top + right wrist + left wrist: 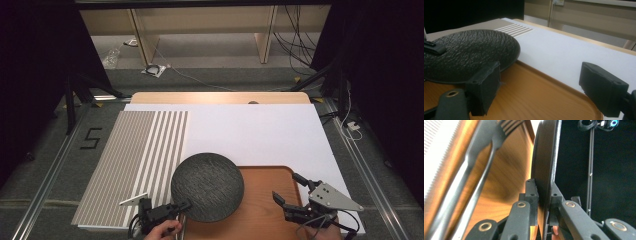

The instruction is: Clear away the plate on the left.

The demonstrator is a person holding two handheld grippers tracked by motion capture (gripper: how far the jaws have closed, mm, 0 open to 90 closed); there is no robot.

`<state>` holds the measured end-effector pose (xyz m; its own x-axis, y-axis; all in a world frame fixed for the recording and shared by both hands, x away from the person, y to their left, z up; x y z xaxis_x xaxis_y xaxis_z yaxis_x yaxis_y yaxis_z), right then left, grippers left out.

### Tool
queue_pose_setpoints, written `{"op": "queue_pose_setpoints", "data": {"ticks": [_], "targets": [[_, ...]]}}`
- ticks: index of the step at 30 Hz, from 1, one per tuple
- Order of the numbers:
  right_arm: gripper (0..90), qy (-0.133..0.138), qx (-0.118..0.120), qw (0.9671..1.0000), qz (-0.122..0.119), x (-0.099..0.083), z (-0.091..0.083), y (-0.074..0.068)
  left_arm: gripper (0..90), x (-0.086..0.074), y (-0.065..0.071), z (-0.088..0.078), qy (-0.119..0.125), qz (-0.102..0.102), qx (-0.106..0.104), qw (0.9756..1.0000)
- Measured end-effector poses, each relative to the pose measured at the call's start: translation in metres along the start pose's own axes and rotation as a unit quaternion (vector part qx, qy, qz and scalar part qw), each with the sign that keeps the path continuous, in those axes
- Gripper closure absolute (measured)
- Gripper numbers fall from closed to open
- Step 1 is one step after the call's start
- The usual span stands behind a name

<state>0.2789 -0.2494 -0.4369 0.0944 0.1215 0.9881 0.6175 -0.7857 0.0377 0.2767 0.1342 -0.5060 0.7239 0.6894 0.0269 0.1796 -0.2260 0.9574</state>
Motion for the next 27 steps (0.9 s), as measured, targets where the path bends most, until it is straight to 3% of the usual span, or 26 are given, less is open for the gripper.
{"op": "queue_pose_setpoints", "data": {"ticks": [14, 27], "targets": [[18.3, 0.002, 0.000, 1.0000, -0.001, 0.000, -0.001, 0.000, 82.5, -0.022, 0.002, 0.022, -0.049, 0.014, 0.013, 0.9986], [18.3, -0.004, -0.002, 1.0000, -0.001, 0.000, -0.002, 0.001, 82.3, -0.032, 0.000, 0.034, -0.072, 0.022, 0.023, 0.9969]]}}
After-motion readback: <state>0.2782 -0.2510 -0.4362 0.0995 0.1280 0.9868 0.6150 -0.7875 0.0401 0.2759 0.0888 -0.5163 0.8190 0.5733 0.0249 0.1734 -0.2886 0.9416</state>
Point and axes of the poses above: each handheld gripper's, and its own axes: z roughly forward along the jaws, x roughly out of its top, y roughly to its right, the point moved 3 cm from there along z, roughly forward along the jaws, and after that the axes turned 10 degrees about y, right-handed, at the moved point
